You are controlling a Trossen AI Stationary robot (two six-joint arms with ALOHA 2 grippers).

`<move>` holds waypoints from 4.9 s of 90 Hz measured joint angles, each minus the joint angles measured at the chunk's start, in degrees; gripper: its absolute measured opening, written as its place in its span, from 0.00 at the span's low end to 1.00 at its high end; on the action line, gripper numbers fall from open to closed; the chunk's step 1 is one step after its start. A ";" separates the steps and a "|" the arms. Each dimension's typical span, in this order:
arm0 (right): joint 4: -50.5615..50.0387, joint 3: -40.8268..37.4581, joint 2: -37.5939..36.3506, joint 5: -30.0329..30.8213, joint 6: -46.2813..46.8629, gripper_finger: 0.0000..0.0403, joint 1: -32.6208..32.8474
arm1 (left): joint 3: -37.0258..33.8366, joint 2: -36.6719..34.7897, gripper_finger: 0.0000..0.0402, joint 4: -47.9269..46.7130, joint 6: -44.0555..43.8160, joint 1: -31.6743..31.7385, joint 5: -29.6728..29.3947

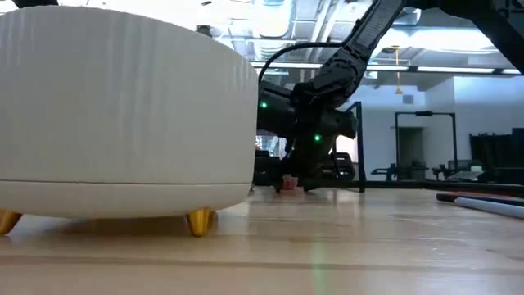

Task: Stock shelves
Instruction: Remove the red scented candle from under the shelf

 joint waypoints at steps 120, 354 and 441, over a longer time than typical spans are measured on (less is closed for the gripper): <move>15.77 0.74 5.66 10.28 -7.00 0.87 -1.75 | 0.00 0.00 0.64 2.14 0.98 -0.01 0.01; 23.98 3.52 4.72 5.41 -18.10 0.72 -8.95 | 0.00 0.00 0.64 3.65 2.84 0.00 -0.22; -5.17 3.54 0.35 3.18 10.61 0.67 6.87 | 0.00 0.00 0.64 3.58 4.90 0.00 -0.22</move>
